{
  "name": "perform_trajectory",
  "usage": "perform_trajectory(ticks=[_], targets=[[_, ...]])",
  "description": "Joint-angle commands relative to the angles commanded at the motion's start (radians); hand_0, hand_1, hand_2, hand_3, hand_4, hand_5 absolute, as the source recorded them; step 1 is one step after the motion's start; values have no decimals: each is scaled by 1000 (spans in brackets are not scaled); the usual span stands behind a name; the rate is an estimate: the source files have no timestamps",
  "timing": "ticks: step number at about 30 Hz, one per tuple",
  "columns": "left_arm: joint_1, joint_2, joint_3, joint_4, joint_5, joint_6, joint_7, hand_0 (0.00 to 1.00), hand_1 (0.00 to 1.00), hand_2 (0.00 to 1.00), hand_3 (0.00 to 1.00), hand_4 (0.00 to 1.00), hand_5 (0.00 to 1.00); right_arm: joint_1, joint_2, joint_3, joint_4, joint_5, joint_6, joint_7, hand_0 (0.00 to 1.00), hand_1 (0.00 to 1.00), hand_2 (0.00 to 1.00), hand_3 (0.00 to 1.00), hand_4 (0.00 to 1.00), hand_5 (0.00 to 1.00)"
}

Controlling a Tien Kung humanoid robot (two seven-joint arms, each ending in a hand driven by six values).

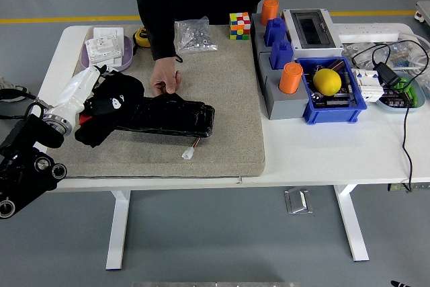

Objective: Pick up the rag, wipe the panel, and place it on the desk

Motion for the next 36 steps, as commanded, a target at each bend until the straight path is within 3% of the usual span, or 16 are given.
perform_trajectory(ticks=[15, 21, 36], targets=[[-28, -39, 39, 83, 9, 12, -10, 301, 188, 566, 539, 375, 2, 2, -6, -4, 1, 6, 5, 3, 787, 647, 716, 656, 998, 533], [-31, -49, 52, 80, 13, 12, -6, 301, 188, 567, 538, 375, 2, 1, -8, -4, -1, 7, 6, 2, 784, 647, 716, 657, 998, 533], [-62, -101, 129, 88, 15, 11, 0, 302, 188, 567, 539, 373, 2, 3, -14, -12, 0, 6, 9, 2, 784, 647, 716, 658, 998, 533]])
